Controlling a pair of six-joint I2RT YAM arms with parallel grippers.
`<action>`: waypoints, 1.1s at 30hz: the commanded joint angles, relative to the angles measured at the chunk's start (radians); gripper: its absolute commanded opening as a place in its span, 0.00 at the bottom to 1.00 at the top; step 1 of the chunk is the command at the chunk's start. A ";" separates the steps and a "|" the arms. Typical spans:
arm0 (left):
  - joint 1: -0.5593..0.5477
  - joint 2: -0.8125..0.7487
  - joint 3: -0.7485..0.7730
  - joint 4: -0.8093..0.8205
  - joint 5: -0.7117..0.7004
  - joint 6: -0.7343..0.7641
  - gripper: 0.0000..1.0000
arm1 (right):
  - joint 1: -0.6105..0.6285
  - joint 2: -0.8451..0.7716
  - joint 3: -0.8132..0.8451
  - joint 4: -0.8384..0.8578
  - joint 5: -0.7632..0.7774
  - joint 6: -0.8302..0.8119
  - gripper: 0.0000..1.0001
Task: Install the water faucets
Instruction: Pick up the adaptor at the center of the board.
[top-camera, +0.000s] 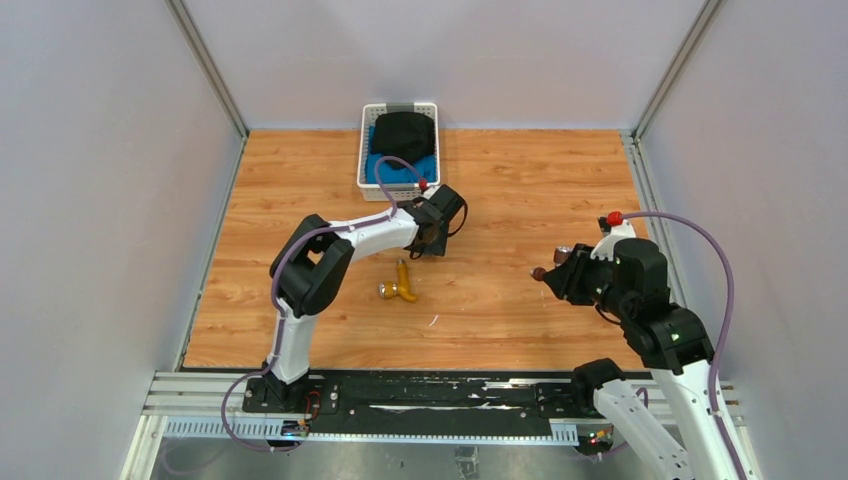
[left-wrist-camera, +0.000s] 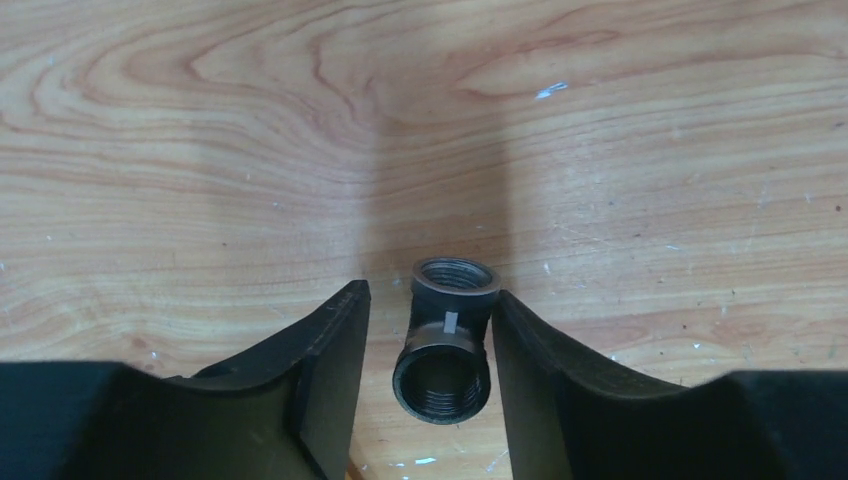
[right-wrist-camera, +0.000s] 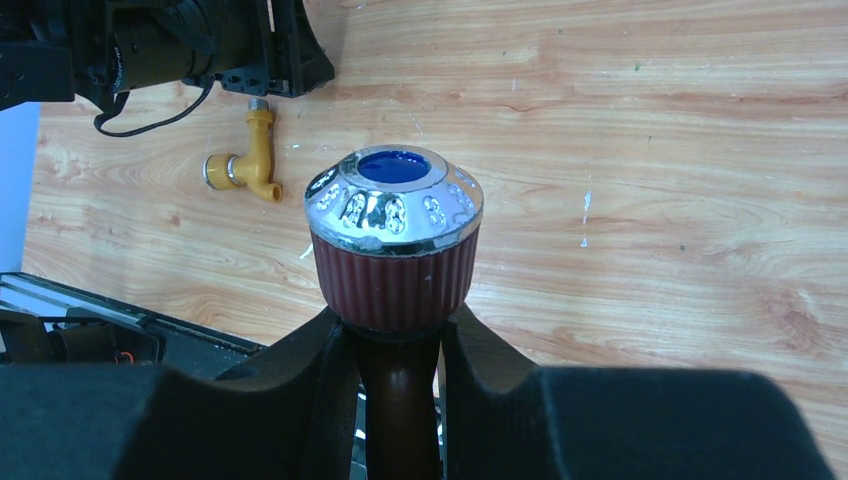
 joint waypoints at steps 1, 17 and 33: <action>0.008 -0.040 -0.015 -0.014 -0.033 -0.013 0.58 | -0.006 -0.009 -0.019 0.027 -0.015 0.015 0.00; 0.009 -0.024 0.125 -0.158 0.037 0.148 1.00 | -0.006 -0.016 -0.043 0.048 -0.043 0.036 0.00; 0.039 0.058 0.230 -0.240 0.157 0.194 0.97 | -0.007 -0.023 -0.054 0.048 -0.047 0.039 0.00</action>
